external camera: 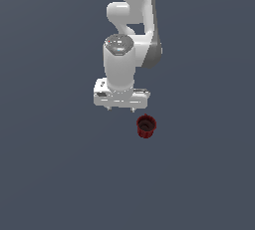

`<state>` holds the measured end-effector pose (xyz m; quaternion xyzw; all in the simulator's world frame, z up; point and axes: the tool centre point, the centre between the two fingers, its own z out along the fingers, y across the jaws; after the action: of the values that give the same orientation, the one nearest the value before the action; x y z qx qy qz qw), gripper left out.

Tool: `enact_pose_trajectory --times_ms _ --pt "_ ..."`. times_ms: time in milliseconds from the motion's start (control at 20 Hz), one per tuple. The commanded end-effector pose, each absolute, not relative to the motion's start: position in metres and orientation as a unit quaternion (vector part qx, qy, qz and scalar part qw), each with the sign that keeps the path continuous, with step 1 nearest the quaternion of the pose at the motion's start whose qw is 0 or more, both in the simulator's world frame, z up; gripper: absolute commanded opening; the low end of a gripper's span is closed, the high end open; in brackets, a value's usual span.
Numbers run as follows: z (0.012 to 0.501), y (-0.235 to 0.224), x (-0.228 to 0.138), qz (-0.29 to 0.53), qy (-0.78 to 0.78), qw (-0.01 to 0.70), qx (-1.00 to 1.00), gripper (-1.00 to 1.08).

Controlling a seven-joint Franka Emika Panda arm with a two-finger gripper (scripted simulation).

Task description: Pick up the object and move it to a goal position.

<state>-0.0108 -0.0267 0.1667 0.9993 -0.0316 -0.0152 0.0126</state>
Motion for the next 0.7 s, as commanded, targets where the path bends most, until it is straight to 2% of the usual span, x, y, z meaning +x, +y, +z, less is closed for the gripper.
enact_pose_trajectory --times_ms 0,650 --pt "0.1667 -0.0267 -0.0108 -0.015 -0.032 0.013 0.999 1.08" --pt "0.1590 -0.0236 -0.0153 -0.026 -0.010 0.019 0.999 1.08"
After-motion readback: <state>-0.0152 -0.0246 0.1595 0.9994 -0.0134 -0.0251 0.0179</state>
